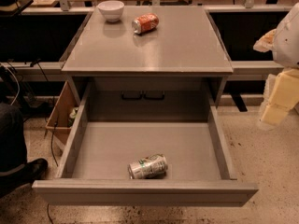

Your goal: Pick 7up can from top drawer and place on counter

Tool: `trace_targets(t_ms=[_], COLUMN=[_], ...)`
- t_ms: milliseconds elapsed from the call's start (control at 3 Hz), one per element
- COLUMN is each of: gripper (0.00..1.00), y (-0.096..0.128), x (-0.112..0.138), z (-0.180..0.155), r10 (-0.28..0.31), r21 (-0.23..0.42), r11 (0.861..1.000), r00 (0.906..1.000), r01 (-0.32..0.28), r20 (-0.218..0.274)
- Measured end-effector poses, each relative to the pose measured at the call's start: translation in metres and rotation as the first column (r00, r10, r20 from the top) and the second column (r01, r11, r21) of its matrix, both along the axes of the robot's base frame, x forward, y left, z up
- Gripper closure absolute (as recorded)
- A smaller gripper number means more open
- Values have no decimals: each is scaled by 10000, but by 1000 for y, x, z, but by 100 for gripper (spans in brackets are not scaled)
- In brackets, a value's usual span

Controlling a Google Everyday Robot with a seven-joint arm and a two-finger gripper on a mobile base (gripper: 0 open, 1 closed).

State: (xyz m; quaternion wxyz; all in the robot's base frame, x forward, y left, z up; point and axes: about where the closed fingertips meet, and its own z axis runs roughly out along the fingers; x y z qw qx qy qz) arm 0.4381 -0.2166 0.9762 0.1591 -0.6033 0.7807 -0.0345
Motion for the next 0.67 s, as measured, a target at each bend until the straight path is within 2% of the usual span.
trace_targets(t_ms=[333,667], gripper=[0,0], y=[0,10], x=[0,0], z=[0,-20], r10=[0,373], r21=[0,24], r11=[10000,9993], r00=[10000,9993], r01=[0,-373], r20=[0,6])
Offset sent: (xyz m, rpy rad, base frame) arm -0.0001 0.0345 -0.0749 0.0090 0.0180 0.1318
